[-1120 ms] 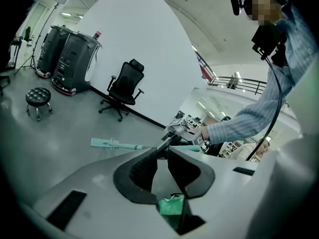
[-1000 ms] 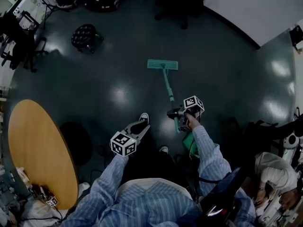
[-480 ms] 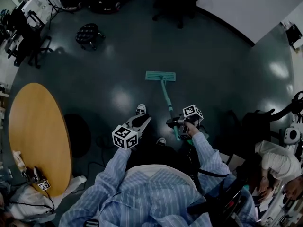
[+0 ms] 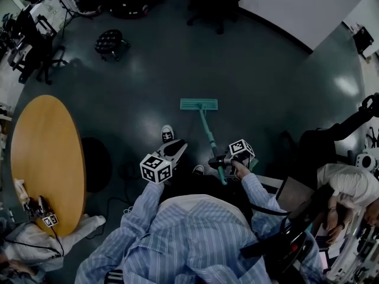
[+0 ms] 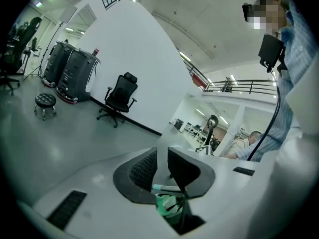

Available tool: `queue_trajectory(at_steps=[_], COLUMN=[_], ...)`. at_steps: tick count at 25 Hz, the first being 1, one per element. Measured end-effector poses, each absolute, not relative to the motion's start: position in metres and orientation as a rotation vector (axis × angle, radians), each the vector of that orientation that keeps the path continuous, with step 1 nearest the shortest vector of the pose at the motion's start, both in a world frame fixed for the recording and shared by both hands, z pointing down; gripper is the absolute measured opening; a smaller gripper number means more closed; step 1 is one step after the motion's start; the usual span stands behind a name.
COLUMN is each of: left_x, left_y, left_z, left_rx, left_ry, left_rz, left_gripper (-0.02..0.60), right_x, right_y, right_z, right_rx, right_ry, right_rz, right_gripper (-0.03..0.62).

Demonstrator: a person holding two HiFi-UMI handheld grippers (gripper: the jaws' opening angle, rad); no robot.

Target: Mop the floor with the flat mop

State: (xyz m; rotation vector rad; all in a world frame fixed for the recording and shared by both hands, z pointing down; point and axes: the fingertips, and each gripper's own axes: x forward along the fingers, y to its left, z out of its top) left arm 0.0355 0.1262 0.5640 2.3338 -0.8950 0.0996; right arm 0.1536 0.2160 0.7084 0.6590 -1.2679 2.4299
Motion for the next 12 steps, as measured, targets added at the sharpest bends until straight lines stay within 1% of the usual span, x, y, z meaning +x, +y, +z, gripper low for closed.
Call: queue_trajectory(at_steps=[12], left_x=[0.034], left_y=[0.152], left_z=[0.556], left_rx=[2.356], left_ry=[-0.926], left_rz=[0.088], left_gripper=[0.069], right_x=[0.163], right_y=[0.269], right_z=[0.680], right_rx=[0.617], right_ry=[-1.248], right_rz=[2.420], right_gripper=[0.067])
